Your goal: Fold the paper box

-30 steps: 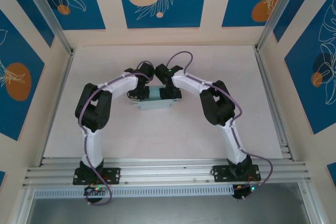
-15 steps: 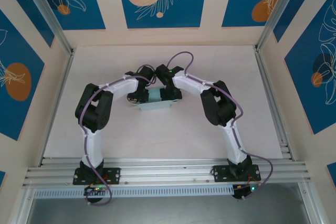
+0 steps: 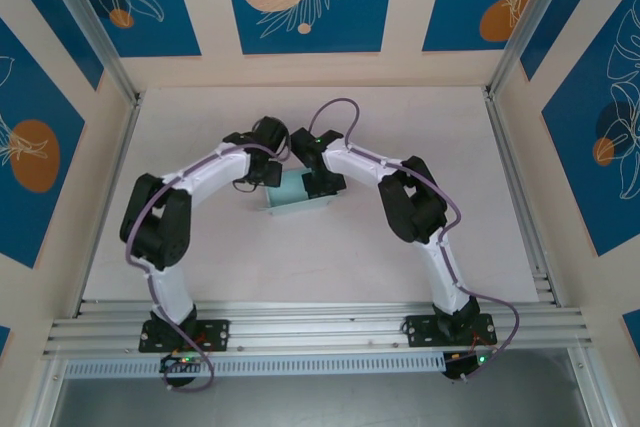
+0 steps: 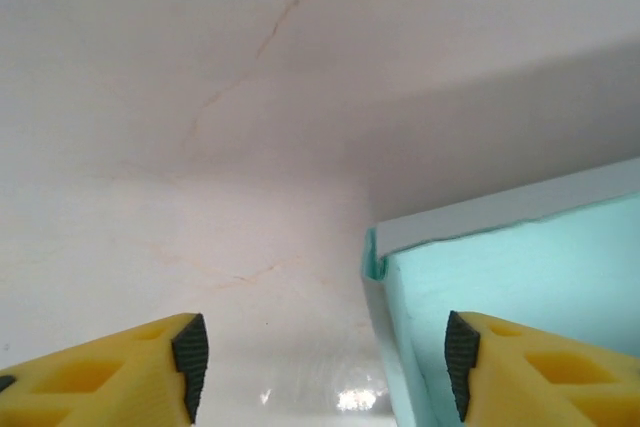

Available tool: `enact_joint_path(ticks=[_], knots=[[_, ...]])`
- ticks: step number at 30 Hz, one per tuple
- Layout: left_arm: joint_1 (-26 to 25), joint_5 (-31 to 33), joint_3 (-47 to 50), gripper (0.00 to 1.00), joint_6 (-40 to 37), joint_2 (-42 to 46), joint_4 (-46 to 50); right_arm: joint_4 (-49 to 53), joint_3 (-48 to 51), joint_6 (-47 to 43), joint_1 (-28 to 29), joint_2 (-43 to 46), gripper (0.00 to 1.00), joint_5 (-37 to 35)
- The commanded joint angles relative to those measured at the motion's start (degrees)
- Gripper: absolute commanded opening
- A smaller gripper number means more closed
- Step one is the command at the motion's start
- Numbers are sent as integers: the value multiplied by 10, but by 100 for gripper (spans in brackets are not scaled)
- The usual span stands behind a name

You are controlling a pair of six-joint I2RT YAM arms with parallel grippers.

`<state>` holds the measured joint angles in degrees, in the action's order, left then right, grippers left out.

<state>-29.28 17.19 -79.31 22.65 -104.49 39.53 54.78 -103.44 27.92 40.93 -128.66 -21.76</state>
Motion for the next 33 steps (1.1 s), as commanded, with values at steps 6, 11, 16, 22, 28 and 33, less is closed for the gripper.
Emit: enact_joint_path(ticks=[6, 11, 16, 22, 28, 33], knots=[[23, -64, 71, 74, 15, 110, -70, -24, 13, -134, 12, -8, 12, 8], [70, -112, 143, 74, 32, 166, -122, -74, 12, -242, 12, 3, 15, 54], [115, -144, 220, 70, 48, 209, -155, -57, -55, -288, 10, -15, 37, 44], [152, -170, 277, 62, 49, 223, -195, -29, -123, -296, 7, -14, 55, 35], [167, -175, 268, 54, 26, 181, -228, 5, -191, -288, 8, 2, 64, 22], [176, -177, 220, 48, -3, 118, -250, 39, -230, -255, 20, 55, 67, -27]])
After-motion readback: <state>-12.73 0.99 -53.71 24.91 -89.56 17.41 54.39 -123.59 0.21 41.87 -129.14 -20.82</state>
